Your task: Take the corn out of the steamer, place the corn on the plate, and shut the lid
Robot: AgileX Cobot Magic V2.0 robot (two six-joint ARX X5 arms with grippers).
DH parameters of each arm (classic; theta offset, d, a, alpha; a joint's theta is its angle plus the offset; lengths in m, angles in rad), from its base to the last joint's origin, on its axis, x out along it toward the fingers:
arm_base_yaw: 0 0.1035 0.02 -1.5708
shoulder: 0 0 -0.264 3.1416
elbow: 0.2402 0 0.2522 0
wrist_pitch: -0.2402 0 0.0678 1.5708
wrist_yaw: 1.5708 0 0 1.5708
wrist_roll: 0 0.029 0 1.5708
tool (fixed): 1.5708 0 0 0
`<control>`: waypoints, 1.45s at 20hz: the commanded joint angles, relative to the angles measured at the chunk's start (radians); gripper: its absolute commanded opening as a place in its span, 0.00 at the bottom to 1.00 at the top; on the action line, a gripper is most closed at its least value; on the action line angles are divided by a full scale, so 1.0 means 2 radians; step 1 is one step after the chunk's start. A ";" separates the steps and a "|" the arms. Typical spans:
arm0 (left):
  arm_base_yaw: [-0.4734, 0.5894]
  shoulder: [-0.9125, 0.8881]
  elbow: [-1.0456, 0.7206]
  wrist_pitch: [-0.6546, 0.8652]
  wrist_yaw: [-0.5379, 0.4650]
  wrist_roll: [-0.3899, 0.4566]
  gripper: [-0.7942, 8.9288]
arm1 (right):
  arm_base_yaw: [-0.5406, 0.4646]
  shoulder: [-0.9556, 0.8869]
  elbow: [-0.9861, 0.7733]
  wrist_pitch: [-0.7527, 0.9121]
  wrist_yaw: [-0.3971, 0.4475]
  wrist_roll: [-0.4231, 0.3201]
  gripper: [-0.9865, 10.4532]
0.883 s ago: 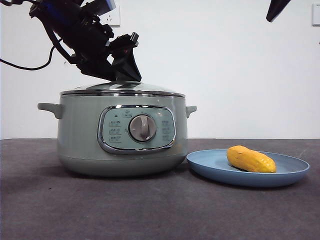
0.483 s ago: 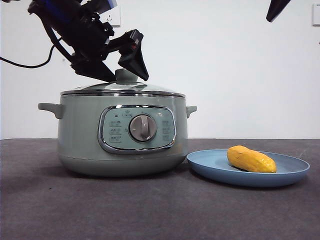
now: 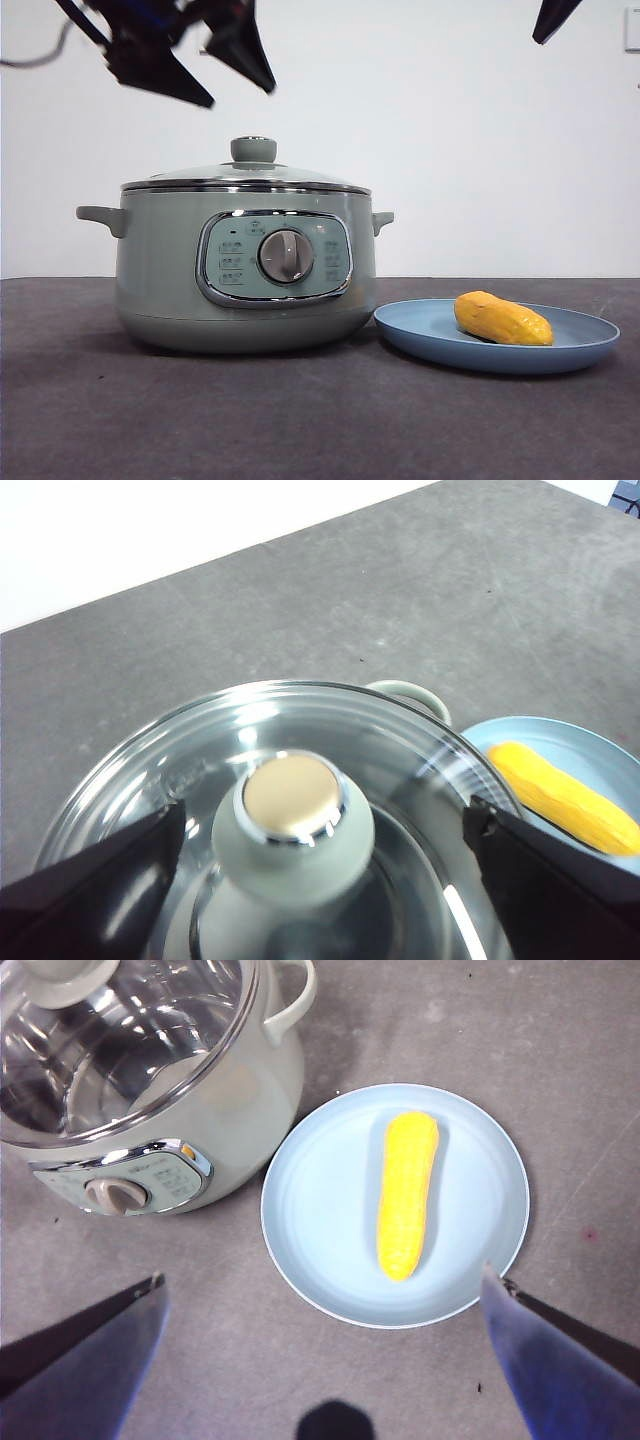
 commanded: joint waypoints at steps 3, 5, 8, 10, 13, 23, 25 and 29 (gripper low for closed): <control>-0.001 -0.068 -0.004 -0.088 0.016 -0.003 0.57 | 0.001 0.000 -0.002 -0.004 -0.028 -0.034 0.55; -0.001 -0.101 -0.004 -0.136 0.039 -0.004 0.57 | 0.001 0.000 -0.002 -0.009 -0.055 -0.045 0.55; -0.001 -0.142 -0.004 -0.195 0.062 -0.019 0.56 | 0.001 0.000 -0.002 -0.018 -0.082 -0.060 0.55; -0.001 -0.169 -0.004 -0.235 0.076 -0.028 0.56 | 0.001 0.000 -0.002 -0.024 -0.097 -0.063 0.55; -0.001 -0.201 -0.004 -0.294 0.098 -0.028 0.56 | 0.001 0.000 -0.002 -0.034 -0.119 -0.064 0.55; -0.001 -0.236 -0.004 -0.426 0.134 -0.025 0.43 | 0.001 0.000 -0.002 -0.065 -0.120 -0.077 0.51; -0.001 -0.236 -0.004 -0.429 0.134 -0.025 0.30 | 0.001 0.000 -0.002 -0.068 -0.120 -0.077 0.40; -0.001 -0.236 -0.004 -0.429 0.134 -0.025 0.08 | 0.001 0.000 -0.002 -0.073 -0.120 -0.077 0.08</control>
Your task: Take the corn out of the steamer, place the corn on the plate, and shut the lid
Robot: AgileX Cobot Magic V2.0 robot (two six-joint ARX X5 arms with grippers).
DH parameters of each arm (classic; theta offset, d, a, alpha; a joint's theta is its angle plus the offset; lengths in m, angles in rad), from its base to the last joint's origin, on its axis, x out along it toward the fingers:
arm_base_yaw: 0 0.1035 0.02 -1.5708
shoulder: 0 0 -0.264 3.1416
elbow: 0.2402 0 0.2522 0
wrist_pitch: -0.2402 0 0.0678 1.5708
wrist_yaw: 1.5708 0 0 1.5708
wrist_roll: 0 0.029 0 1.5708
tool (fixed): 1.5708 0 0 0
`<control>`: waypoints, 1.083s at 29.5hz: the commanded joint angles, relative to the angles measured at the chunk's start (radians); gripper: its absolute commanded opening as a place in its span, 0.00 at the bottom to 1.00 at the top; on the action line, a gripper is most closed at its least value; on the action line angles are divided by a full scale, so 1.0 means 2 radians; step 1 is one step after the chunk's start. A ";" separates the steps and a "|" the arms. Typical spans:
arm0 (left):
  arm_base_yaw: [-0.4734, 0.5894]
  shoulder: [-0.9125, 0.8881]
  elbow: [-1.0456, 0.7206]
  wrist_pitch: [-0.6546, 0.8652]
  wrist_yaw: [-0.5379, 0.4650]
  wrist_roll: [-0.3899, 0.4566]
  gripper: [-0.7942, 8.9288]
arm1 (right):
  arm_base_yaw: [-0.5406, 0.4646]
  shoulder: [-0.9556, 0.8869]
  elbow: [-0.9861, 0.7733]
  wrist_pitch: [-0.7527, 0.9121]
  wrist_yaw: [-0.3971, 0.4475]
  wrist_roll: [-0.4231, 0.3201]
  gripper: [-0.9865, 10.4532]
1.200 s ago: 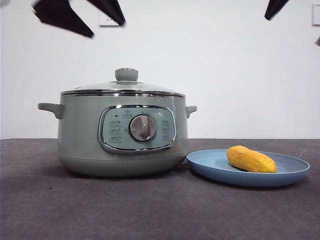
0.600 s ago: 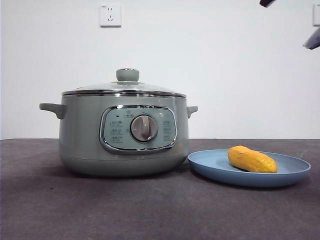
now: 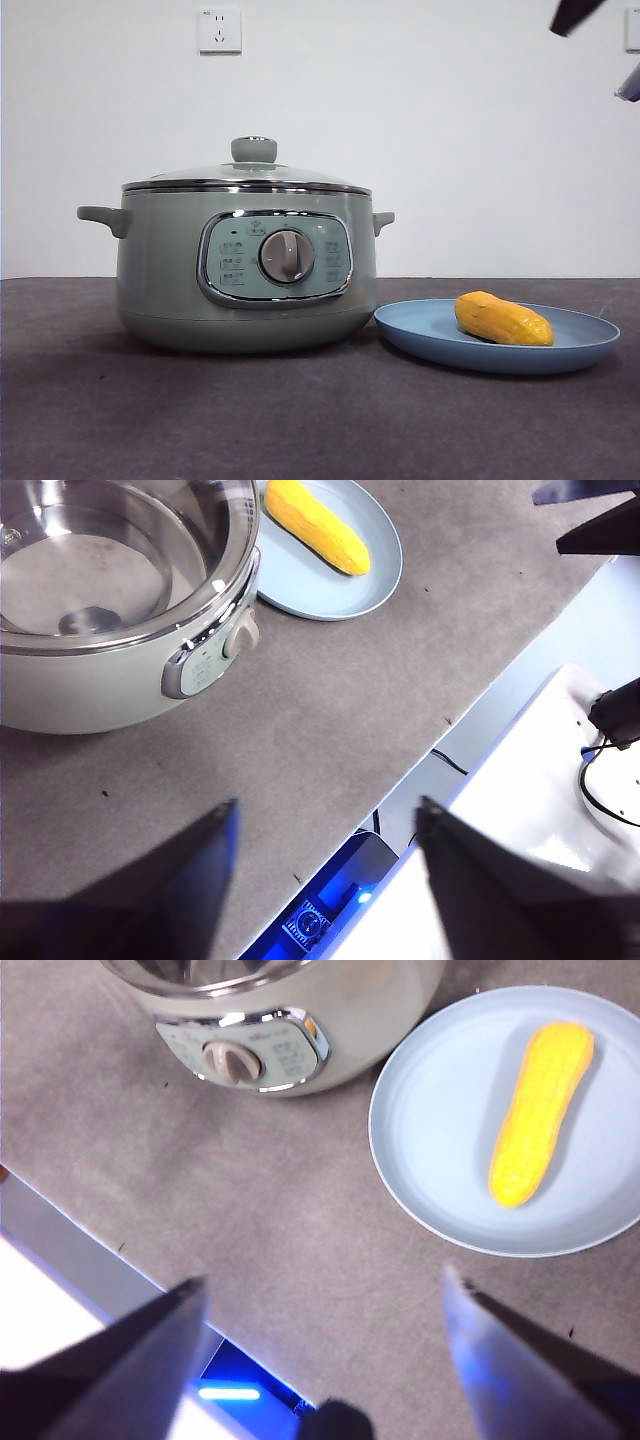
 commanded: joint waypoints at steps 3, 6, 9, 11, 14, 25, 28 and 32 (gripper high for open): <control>-0.001 0.000 -0.004 0.001 0.001 -0.002 0.07 | 0.001 0.000 -0.002 0.001 -0.002 -0.004 0.08; -0.001 0.000 -0.004 0.001 -0.002 -0.001 0.07 | 0.001 0.000 -0.002 0.001 0.001 -0.002 0.09; -0.001 0.000 -0.004 0.001 -0.002 -0.001 0.08 | 0.001 0.000 -0.002 0.001 0.001 -0.002 0.09; -0.001 0.000 -0.004 0.001 -0.002 -0.002 0.08 | 0.001 0.000 -0.002 0.002 0.002 -0.002 0.09; -0.001 0.000 -0.004 0.001 -0.002 -0.002 0.08 | 0.001 0.000 -0.002 0.002 0.002 -0.002 0.09; -0.001 0.000 -0.004 0.001 -0.002 -0.002 0.08 | 0.001 0.000 -0.002 0.002 0.002 -0.002 0.09; -0.001 0.000 -0.004 0.001 -0.002 -0.002 0.08 | 0.001 0.000 -0.002 0.002 0.002 -0.002 0.09; 0.001 -0.001 -0.004 0.025 -0.014 0.003 0.08 | 0.001 0.000 -0.002 0.002 0.002 -0.002 0.09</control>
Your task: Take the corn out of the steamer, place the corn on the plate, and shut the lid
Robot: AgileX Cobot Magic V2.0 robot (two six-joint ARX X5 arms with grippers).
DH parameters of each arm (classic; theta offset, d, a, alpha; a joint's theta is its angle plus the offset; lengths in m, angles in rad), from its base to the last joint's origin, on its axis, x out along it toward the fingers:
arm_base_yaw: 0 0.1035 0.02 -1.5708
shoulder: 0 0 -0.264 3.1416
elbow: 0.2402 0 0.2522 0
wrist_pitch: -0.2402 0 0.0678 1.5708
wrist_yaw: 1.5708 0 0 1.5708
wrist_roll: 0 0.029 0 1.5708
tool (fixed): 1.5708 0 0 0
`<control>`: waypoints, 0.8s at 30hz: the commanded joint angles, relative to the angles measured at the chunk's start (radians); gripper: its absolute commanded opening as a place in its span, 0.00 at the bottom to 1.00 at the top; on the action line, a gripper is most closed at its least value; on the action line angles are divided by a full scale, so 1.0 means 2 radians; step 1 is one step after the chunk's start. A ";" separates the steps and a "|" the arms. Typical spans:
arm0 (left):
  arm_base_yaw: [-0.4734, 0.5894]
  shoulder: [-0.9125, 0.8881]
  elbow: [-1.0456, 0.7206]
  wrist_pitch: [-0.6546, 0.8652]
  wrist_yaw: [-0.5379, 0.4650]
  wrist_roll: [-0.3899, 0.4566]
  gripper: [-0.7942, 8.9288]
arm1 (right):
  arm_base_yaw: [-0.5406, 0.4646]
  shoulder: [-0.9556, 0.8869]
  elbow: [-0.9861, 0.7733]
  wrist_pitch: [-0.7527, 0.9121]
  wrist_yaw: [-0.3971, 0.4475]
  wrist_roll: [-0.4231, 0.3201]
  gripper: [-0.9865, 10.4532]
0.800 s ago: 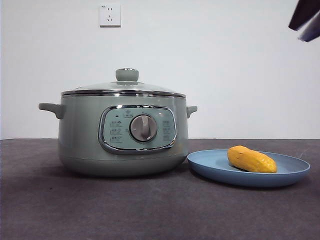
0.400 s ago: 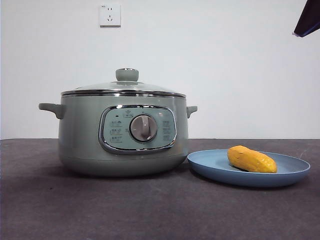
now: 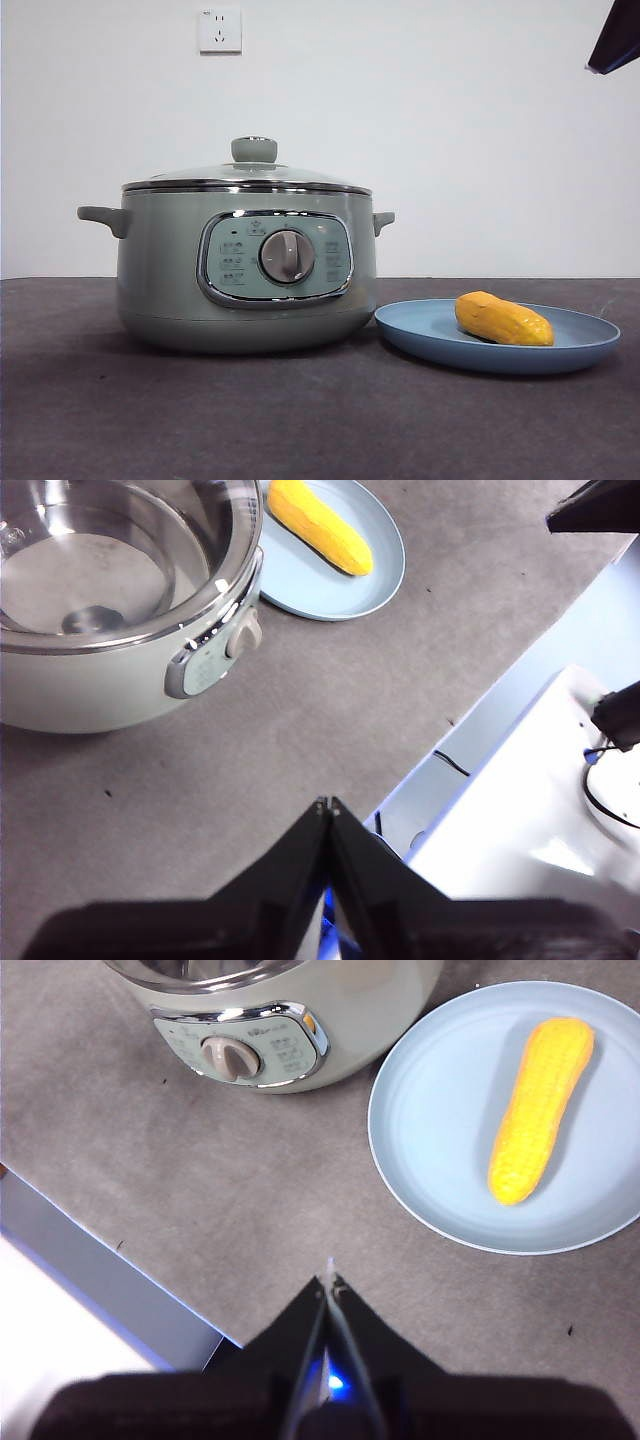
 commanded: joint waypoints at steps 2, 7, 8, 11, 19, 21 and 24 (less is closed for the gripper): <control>0.010 -0.008 -0.004 0.056 -0.028 0.043 0.08 | 0.001 0.000 -0.002 0.002 0.001 -0.001 0.09; 0.068 -0.044 -0.024 0.208 -0.007 0.133 0.08 | 0.001 0.000 -0.002 0.002 0.001 -0.001 0.09; 0.083 -0.056 -0.033 0.238 -0.005 0.132 0.08 | 0.001 0.000 -0.002 0.002 0.001 -0.001 0.09; 0.131 -0.101 -0.075 0.317 -0.008 0.132 0.08 | 0.001 0.000 -0.002 0.002 0.001 -0.001 0.09; 0.219 -0.244 -0.250 0.429 -0.085 0.130 0.08 | 0.001 0.000 -0.002 0.002 0.001 -0.001 0.09; 0.227 -0.273 -0.294 0.442 -0.108 0.127 0.08 | 0.001 0.000 -0.002 0.002 0.001 -0.001 0.09; 0.236 -0.321 -0.371 0.466 -0.143 0.111 0.08 | 0.001 0.000 -0.002 0.002 0.001 -0.001 0.09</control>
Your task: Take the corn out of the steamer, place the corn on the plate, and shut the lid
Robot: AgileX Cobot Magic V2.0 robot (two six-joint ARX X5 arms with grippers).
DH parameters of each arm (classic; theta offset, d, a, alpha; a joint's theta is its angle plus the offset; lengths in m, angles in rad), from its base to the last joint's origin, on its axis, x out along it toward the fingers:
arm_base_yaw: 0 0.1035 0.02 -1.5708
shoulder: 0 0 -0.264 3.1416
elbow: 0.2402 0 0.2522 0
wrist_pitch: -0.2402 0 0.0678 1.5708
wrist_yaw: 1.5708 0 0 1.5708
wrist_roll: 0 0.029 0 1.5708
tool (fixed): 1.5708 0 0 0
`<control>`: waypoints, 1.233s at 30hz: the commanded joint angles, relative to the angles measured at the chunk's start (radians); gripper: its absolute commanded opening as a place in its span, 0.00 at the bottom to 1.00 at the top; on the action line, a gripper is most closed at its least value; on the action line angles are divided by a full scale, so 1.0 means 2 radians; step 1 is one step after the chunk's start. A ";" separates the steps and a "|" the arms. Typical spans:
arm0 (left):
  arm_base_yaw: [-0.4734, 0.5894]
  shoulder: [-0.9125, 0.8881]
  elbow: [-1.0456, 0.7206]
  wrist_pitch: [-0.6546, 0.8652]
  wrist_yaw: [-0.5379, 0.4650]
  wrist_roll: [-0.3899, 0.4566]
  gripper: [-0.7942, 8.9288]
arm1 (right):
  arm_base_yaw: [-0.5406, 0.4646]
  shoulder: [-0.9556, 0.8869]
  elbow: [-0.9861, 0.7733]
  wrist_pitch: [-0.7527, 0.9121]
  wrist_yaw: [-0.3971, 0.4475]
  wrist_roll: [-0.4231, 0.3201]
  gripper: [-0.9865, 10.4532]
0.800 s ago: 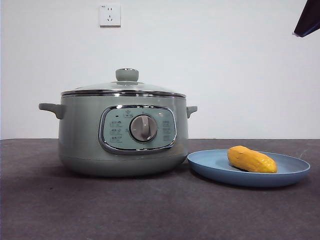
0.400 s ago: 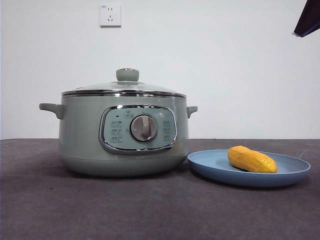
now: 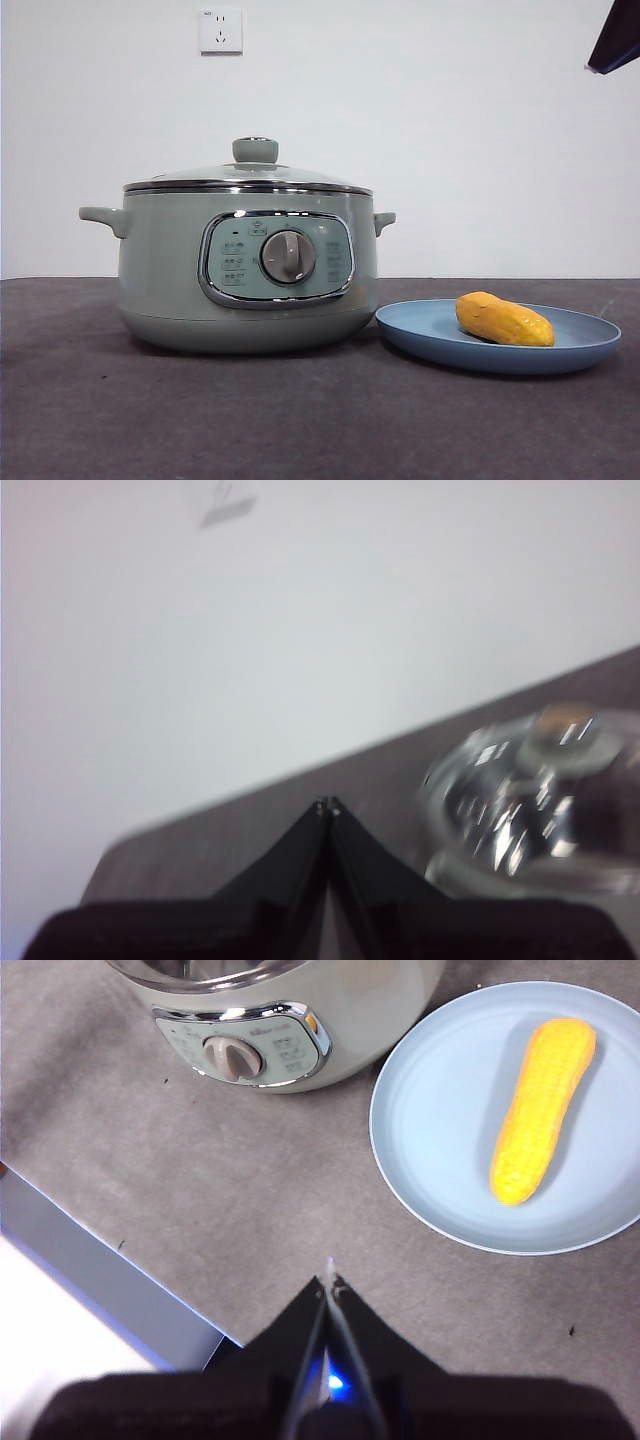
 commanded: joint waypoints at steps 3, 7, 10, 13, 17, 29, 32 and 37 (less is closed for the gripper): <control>0.010 -0.061 -0.108 0.031 -0.031 -0.032 0.08 | 0.001 0.000 -0.002 0.002 0.001 -0.001 0.09; 0.012 -0.099 -0.173 0.047 -0.036 -0.062 0.08 | 0.001 0.000 -0.002 0.002 0.001 -0.001 0.09; 0.012 -0.119 -0.208 0.047 -0.047 -0.084 0.08 | 0.001 0.000 -0.002 0.002 0.001 -0.001 0.09; 0.012 -0.134 -0.231 0.047 -0.048 -0.090 0.08 | 0.001 0.000 -0.002 0.002 0.001 -0.001 0.09; 0.012 -0.156 -0.244 0.013 -0.048 -0.101 0.08 | 0.001 0.000 -0.002 0.002 0.001 -0.001 0.09; 0.012 -0.156 -0.244 -0.010 -0.043 -0.102 0.08 | 0.001 0.000 -0.002 0.003 0.001 -0.001 0.09; 0.012 -0.156 -0.244 -0.010 -0.043 -0.102 0.08 | 0.001 0.000 -0.002 0.003 0.001 -0.001 0.09; 0.012 -0.156 -0.244 -0.010 -0.043 -0.102 0.08 | 0.001 0.000 -0.002 0.003 0.001 -0.001 0.09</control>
